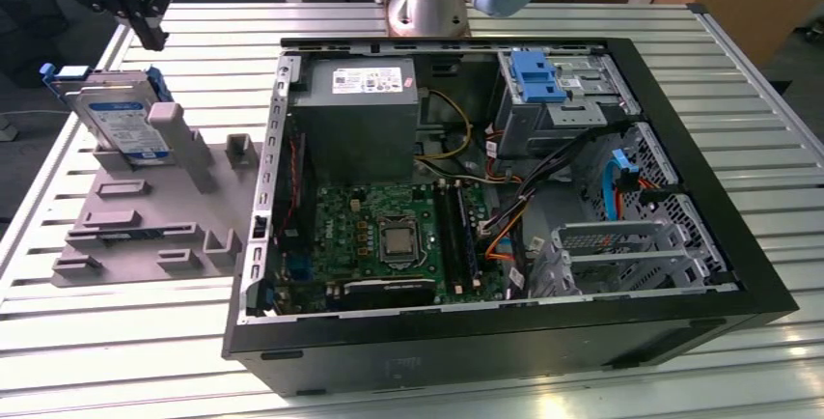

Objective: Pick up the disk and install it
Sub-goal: 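Reach for the disk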

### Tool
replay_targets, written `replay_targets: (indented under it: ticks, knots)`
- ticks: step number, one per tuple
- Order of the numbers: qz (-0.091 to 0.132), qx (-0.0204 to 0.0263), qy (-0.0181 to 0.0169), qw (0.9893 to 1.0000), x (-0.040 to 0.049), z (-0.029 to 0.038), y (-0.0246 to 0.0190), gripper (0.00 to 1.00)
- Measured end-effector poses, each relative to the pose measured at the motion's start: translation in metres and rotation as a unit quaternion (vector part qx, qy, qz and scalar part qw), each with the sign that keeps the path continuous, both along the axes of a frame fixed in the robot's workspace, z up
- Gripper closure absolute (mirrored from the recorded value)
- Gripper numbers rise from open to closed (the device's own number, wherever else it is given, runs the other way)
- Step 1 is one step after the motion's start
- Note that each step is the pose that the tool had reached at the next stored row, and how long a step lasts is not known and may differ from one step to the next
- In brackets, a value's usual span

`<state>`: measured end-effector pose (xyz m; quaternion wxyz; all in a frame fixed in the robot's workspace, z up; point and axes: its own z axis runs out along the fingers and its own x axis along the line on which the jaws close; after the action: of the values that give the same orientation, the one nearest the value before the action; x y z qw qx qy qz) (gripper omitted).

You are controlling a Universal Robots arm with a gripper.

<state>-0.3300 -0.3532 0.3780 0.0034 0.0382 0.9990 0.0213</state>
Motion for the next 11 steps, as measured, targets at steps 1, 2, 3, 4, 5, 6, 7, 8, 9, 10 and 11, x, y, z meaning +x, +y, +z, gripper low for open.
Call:
replay_targets:
  ticks: [1,2,3,4,5,6,7,8,9,10,11]
  knots:
    - [0.000,0.0000,0.0002,1.0000,-0.0013,-0.0002,0.0001,0.89]
    - [0.000,0.0000,0.0003,1.0000,-0.0027,-0.0004,0.0002,0.89]
    - [0.000,0.0000,0.0005,1.0000,-0.0040,-0.0006,0.0003,0.89]
    - [0.000,0.0000,0.0007,1.0000,-0.0052,-0.0007,0.0004,0.89]
    - [0.000,0.0000,0.0009,1.0000,-0.0062,-0.0009,0.0005,0.89]
    - [0.000,0.0000,0.0011,1.0000,-0.0072,-0.0010,0.0005,0.89]
    - [0.000,0.0000,0.0014,1.0000,-0.0080,-0.0011,0.0005,0.89]
    - [0.000,0.0000,0.0015,1.0000,-0.0084,-0.0012,0.0005,0.89]
    - [0.000,0.0000,0.0016,1.0000,-0.0084,-0.0012,0.0005,0.89]
    - [0.000,0.0000,0.0016,1.0000,-0.0084,-0.0012,0.0005,0.89]
    - [0.000,0.0000,0.0016,1.0000,-0.0085,-0.0012,0.0005,0.89]
